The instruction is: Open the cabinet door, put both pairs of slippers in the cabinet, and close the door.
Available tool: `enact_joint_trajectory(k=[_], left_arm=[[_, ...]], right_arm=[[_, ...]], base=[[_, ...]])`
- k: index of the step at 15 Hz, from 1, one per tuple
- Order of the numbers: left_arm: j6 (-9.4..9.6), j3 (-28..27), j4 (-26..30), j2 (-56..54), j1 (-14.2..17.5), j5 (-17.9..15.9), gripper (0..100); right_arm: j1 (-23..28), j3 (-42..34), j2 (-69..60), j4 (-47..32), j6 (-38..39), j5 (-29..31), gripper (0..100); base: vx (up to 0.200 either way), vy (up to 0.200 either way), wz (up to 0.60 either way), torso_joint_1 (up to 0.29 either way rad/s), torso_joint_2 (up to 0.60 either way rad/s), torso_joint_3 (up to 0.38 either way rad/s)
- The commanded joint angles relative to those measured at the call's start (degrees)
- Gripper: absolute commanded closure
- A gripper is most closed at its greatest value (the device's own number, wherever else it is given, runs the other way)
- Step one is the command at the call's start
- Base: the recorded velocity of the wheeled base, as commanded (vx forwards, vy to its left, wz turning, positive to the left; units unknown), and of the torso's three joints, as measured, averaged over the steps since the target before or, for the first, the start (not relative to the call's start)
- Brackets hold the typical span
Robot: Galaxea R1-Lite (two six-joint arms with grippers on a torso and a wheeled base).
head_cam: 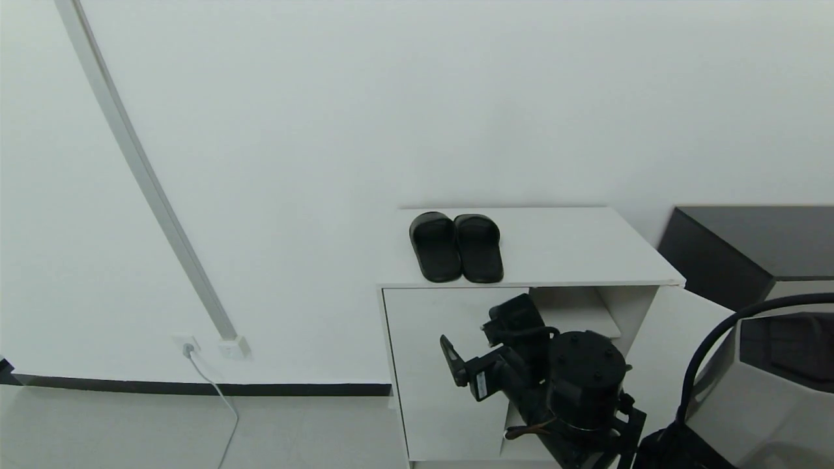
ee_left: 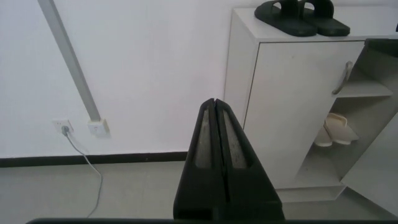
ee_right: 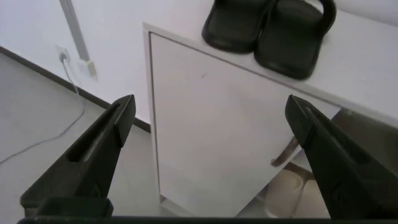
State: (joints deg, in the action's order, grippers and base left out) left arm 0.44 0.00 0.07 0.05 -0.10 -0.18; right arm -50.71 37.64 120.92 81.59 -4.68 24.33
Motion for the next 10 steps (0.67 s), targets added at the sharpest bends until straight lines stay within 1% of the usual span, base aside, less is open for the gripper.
enact_joint_trajectory(k=[1,2,3,4,5,6,7,8,10], left_arm=[[0.09,0.0,0.0,0.0,0.0,0.0,100],[0.18,0.0,0.0,0.0,0.0,-0.1,100],[0.26,0.0,0.0,0.0,0.0,-0.1,100],[0.26,0.0,0.0,0.0,0.0,-0.1,100],[0.26,0.0,0.0,0.0,0.0,-0.1,100],[0.26,0.0,0.0,0.0,0.0,-0.1,100],[0.26,0.0,0.0,0.0,0.0,-0.1,100],[0.18,0.0,0.0,0.0,0.0,-0.1,100],[0.18,0.0,0.0,0.0,0.0,-0.2,100]], right_arm=[[0.6,3.5,1.2,-1.3,-0.9,0.3,0],[0.6,6.3,0.6,-4.8,-0.7,0.4,0],[0.4,9.1,-0.8,-10.6,1.0,0.4,0],[0.0,12.0,-2.5,-18.4,4.8,0.6,0],[-0.4,14.5,-3.9,-24.5,7.8,1.9,0],[-0.6,17.6,-4.8,-30.6,10.9,4.8,0],[-0.7,19.9,-4.7,-33.3,13.0,6.9,0],[-0.7,21.0,-4.6,-34.3,14.0,8.0,0],[-0.7,21.1,-4.4,-34.6,14.1,8.4,0]], base=[[0.0,0.0,0.0,0.203,-0.44,-0.246],[0.0,0.0,0.0,0.188,-0.41,-0.222],[0.0,0.0,0.0,0.105,-0.27,-0.119],[0.0,0.0,0.0,0.036,-0.07,-0.046],[0.0,0.0,0.0,0.0,0.0,0.0],[0.0,0.0,0.0,0.0,0.0,0.0],[0.0,0.0,0.0,0.0,0.0,0.0],[0.0,0.0,0.0,0.0,0.0,0.0],[0.0,0.0,0.0,0.0,0.0,0.0]])
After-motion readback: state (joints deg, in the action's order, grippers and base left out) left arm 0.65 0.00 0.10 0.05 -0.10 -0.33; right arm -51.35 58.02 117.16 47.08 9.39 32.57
